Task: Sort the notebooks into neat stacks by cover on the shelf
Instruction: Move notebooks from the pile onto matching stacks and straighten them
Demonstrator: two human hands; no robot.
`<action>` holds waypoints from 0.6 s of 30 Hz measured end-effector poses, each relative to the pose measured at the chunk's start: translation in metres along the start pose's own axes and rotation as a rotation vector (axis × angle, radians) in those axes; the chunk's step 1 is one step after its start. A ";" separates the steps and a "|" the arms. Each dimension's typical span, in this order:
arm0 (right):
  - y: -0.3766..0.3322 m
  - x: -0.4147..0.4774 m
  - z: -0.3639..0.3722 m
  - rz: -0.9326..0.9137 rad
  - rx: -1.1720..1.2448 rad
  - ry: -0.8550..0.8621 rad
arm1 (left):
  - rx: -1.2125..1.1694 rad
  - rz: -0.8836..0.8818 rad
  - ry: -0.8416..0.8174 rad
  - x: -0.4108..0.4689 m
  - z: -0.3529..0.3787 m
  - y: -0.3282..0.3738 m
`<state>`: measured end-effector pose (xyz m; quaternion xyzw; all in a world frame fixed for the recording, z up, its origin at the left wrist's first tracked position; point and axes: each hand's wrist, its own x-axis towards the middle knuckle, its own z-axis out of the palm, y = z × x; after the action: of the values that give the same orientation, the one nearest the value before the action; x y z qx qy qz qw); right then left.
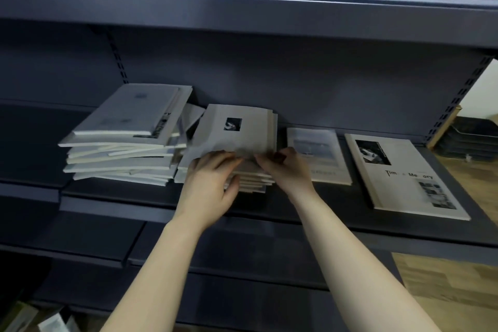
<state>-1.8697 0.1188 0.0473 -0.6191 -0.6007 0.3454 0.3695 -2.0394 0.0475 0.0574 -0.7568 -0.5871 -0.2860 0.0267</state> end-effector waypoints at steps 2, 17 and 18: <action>-0.003 -0.002 0.001 0.030 0.079 0.006 | 0.009 0.016 -0.013 0.000 -0.001 -0.008; 0.000 -0.008 -0.016 0.189 0.180 -0.113 | 0.013 0.028 -0.090 0.003 0.005 -0.015; 0.001 -0.007 -0.017 0.195 0.177 -0.120 | 0.012 0.028 -0.090 0.002 0.006 -0.014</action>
<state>-1.8551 0.1109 0.0549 -0.6179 -0.5258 0.4676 0.3508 -2.0491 0.0562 0.0494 -0.7768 -0.5789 -0.2477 0.0088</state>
